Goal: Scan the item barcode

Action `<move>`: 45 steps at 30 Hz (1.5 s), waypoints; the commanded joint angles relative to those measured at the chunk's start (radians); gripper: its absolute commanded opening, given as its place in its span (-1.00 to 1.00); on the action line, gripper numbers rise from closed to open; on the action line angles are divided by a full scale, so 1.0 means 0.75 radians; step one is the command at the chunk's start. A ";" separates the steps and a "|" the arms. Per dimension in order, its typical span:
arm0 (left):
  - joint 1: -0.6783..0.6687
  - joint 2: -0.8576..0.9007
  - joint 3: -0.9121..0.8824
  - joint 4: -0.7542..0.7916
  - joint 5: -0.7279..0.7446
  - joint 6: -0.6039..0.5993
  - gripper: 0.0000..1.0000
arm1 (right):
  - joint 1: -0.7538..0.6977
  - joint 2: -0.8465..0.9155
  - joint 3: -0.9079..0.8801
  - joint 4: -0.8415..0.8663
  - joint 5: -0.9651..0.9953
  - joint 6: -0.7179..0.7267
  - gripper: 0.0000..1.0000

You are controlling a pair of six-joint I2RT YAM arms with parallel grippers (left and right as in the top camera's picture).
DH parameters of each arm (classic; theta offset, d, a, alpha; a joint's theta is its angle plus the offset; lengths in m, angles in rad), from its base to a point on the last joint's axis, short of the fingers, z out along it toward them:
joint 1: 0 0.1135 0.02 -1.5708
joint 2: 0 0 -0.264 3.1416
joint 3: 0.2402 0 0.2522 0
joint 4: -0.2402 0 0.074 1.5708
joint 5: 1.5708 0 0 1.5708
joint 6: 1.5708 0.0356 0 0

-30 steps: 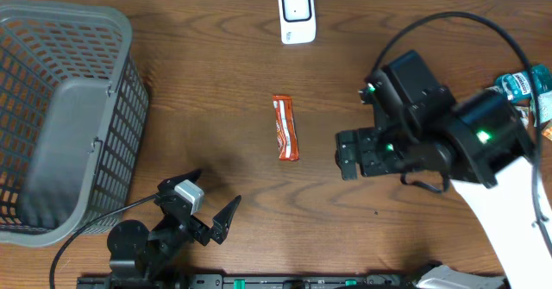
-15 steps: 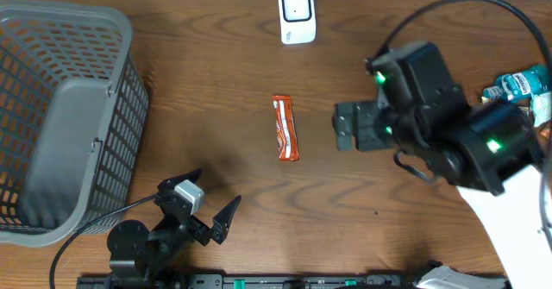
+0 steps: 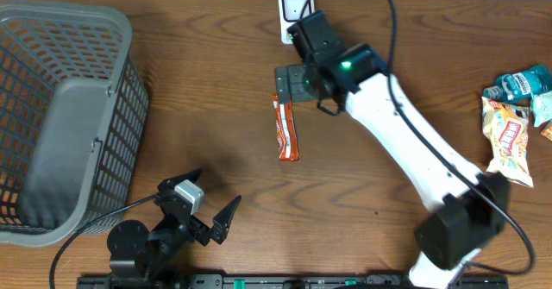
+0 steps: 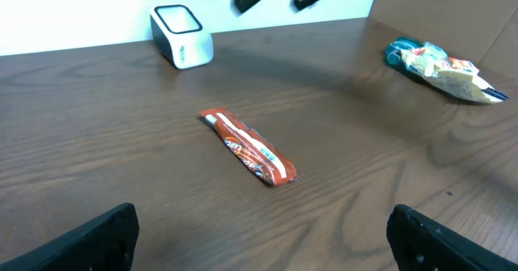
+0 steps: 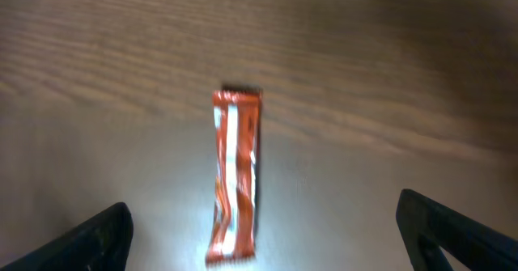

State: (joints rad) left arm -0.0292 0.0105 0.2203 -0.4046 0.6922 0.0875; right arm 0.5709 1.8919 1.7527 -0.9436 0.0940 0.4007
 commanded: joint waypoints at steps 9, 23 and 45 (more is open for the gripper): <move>-0.004 -0.007 -0.001 -0.001 -0.001 0.023 0.95 | 0.098 0.329 0.001 0.242 0.074 -0.026 0.83; -0.004 -0.007 -0.001 -0.001 -0.001 0.022 0.96 | 0.224 0.568 0.001 0.220 0.469 0.239 0.51; -0.004 -0.007 -0.001 -0.001 -0.001 0.023 0.96 | 0.135 0.716 0.003 0.287 -0.230 0.227 -0.98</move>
State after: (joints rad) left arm -0.0292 0.0105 0.2203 -0.4053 0.6926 0.0875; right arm 0.7029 2.3413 1.8027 -0.7170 0.2611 0.6235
